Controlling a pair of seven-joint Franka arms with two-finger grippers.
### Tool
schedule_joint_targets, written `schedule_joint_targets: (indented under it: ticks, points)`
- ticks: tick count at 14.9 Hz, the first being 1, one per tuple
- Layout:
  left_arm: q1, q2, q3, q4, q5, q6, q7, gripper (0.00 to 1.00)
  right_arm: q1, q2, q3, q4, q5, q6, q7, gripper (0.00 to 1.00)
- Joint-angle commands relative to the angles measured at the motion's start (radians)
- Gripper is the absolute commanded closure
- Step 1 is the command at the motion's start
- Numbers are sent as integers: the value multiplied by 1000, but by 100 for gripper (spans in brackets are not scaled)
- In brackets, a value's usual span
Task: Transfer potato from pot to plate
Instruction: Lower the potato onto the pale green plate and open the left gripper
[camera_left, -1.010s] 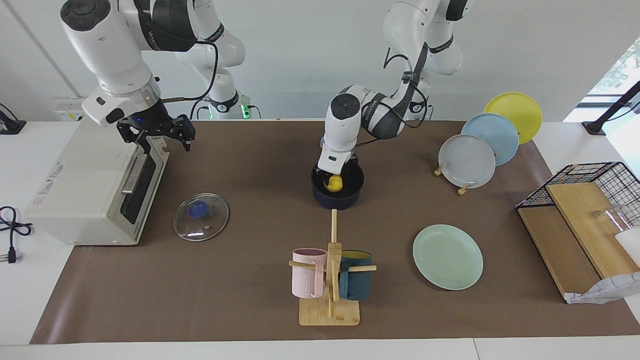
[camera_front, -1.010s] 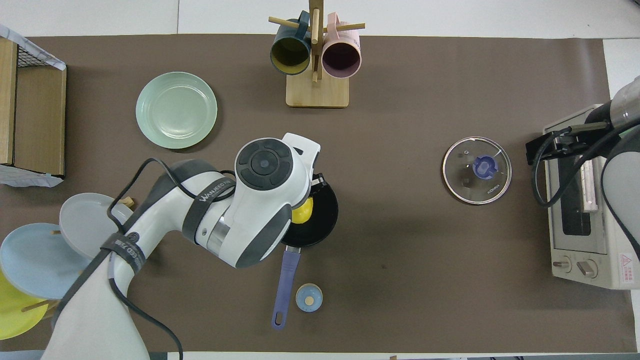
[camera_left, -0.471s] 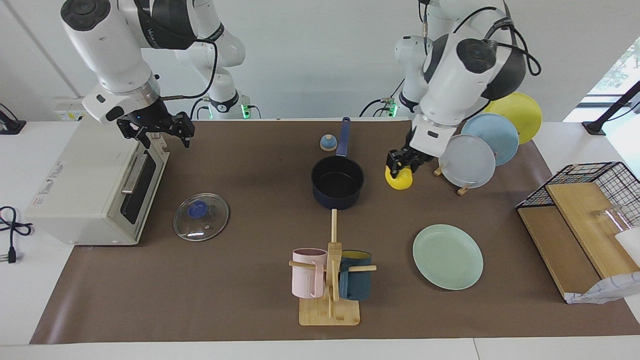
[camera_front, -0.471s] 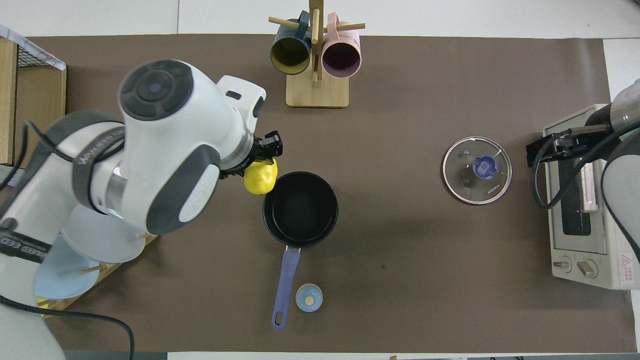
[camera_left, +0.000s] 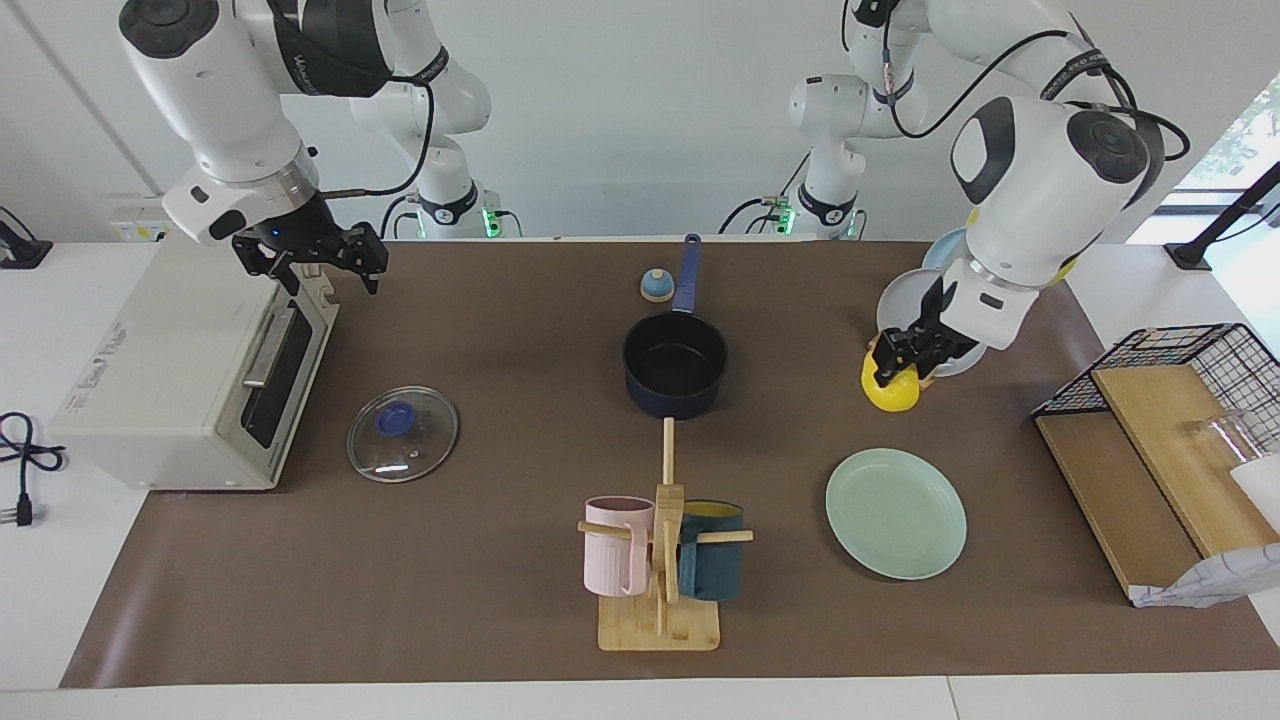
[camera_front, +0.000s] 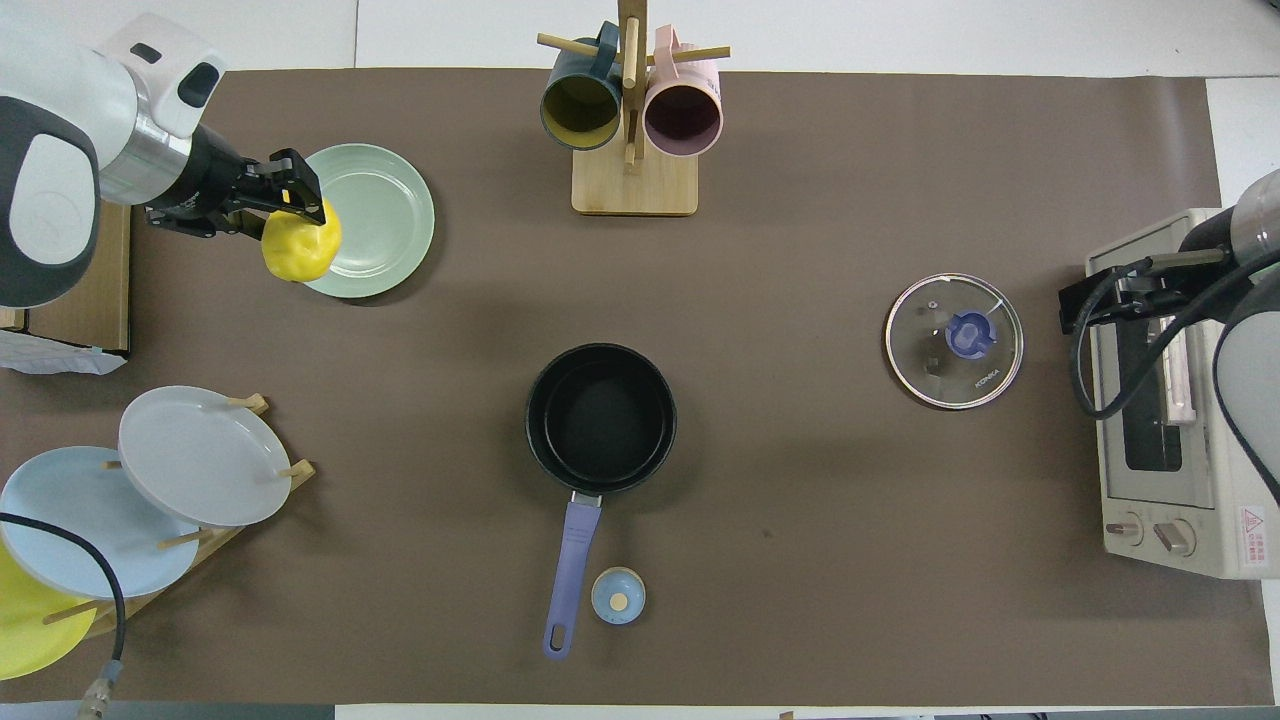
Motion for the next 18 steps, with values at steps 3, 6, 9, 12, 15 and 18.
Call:
schedule_joint_targets:
  ticks: [3,6,9,12,15,18]
  points:
    - [28,228,-3,153,-9,98,106,100,7,-23,-5,-24,2,0,19,0]
    - [51,290,-1,156,48,167,211,100,7,-23,-5,-23,2,3,21,0]
    - [39,302,-1,120,74,244,211,100,5,-23,-4,-24,4,23,19,0]
    - [35,294,-1,83,74,262,209,100,4,-23,-3,-24,8,25,19,0]
    - [34,267,0,3,77,323,214,100,-1,-24,-5,-26,8,22,18,0]
    - [34,262,0,6,79,314,214,0,1,-23,-10,-29,8,31,15,0]
